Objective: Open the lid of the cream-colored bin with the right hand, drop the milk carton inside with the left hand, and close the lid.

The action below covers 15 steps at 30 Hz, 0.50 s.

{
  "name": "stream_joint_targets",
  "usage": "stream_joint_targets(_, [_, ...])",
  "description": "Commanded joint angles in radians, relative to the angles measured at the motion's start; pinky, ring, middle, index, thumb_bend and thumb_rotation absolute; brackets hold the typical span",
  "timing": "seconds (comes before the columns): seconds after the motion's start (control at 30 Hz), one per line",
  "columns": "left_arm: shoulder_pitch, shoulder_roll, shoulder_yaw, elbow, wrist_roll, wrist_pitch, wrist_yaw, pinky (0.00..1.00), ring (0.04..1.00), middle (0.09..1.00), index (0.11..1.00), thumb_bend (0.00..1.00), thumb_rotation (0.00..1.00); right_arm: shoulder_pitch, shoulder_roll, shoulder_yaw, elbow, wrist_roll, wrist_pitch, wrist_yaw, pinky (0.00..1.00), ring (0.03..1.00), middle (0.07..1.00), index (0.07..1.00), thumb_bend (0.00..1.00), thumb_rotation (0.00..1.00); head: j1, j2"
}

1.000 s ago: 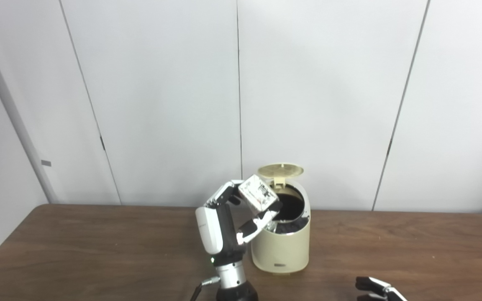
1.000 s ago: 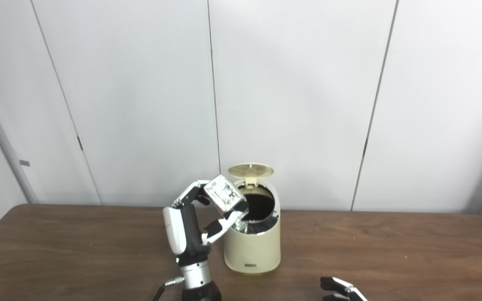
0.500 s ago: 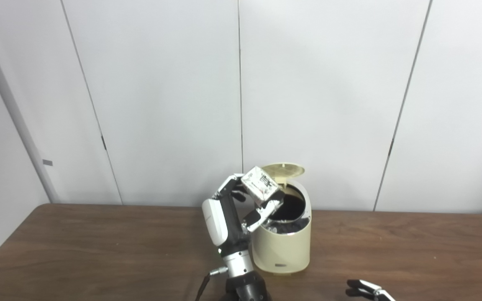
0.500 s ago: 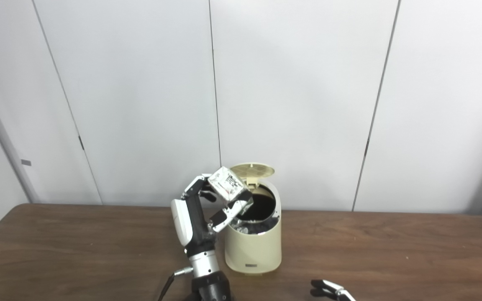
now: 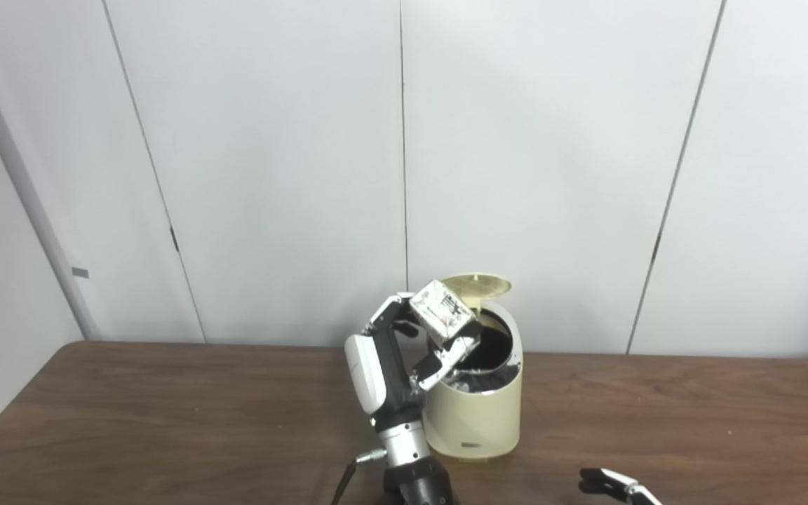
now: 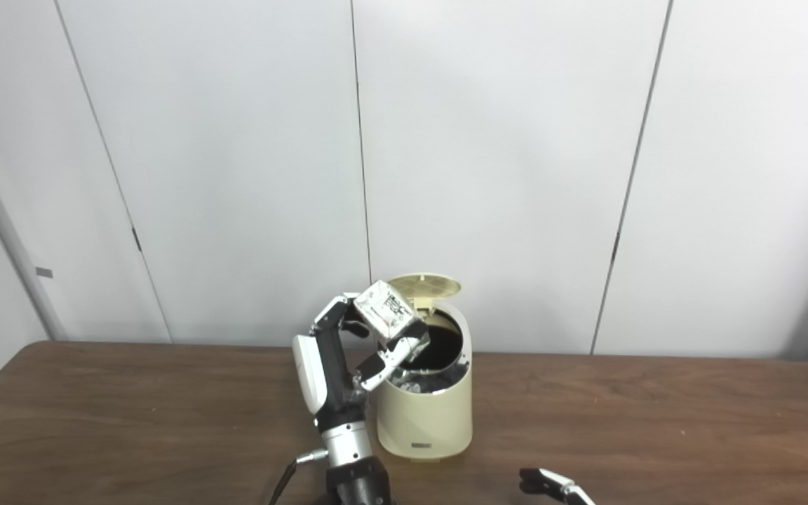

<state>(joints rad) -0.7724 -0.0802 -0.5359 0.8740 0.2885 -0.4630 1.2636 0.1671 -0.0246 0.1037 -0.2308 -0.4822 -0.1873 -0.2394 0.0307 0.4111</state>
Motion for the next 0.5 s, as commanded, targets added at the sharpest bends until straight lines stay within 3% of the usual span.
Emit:
stream_joint_targets(0.0, [-0.055, -0.012, 0.002, -0.002, 0.026, -0.007, 0.006, 0.35, 0.426, 0.486, 0.489, 0.5, 0.0, 0.022, 0.027, 0.003, -0.028, -0.002, -0.007, -0.006, 0.3, 0.476, 0.679, 0.709, 0.24, 0.16, -0.001, 0.001])
stream_joint_targets(0.03, [-0.055, -0.013, 0.002, -0.001, 0.026, -0.007, 0.006, 0.35, 0.426, 0.485, 0.49, 0.5, 0.0, 0.02, 0.028, 0.004, -0.027, -0.003, -0.006, -0.005, 0.29, 0.457, 0.673, 0.71, 0.24, 0.16, -0.002, 0.0])
stream_joint_targets(0.1, [-0.054, -0.016, -0.001, -0.001, 0.03, -0.007, 0.006, 0.35, 0.428, 0.486, 0.489, 0.5, 0.0, 0.016, 0.029, 0.006, -0.025, -0.004, -0.006, -0.005, 0.37, 0.538, 0.678, 0.707, 0.24, 0.15, -0.003, 0.0])
stream_joint_targets(0.17, [-0.052, -0.019, 0.003, 0.0, 0.041, -0.007, 0.006, 0.35, 0.43, 0.488, 0.484, 0.5, 0.0, 0.015, 0.031, 0.007, -0.025, -0.001, -0.005, -0.005, 0.39, 0.555, 0.683, 0.706, 0.24, 0.16, -0.005, -0.001])
stream_joint_targets(0.23, [-0.049, -0.022, 0.004, -0.003, 0.047, -0.007, 0.006, 0.35, 0.428, 0.49, 0.483, 0.5, 0.0, 0.016, 0.035, 0.008, -0.028, 0.006, 0.001, -0.001, 0.34, 0.503, 0.685, 0.707, 0.24, 0.16, -0.006, -0.002])
stream_joint_targets(0.27, [-0.046, -0.024, 0.002, -0.006, 0.047, -0.007, 0.006, 0.34, 0.427, 0.491, 0.484, 0.5, 0.0, 0.016, 0.036, 0.009, -0.028, 0.006, 0.0, -0.002, 0.24, 0.364, 0.68, 0.712, 0.24, 0.17, -0.011, -0.001])
stream_joint_targets(0.37, [-0.045, -0.029, -0.002, -0.007, 0.055, -0.007, 0.006, 0.34, 0.428, 0.497, 0.48, 0.5, 0.0, 0.018, 0.035, 0.013, -0.029, -0.003, -0.003, -0.006, 0.27, 0.433, 0.681, 0.709, 0.23, 0.19, -0.011, 0.001])
stream_joint_targets(0.47, [-0.046, -0.031, -0.005, -0.004, 0.056, -0.007, 0.006, 0.34, 0.429, 0.5, 0.476, 0.5, 0.0, 0.018, 0.038, 0.017, -0.03, -0.021, -0.004, -0.015, 0.41, 0.563, 0.69, 0.702, 0.23, 0.19, -0.015, 0.003])
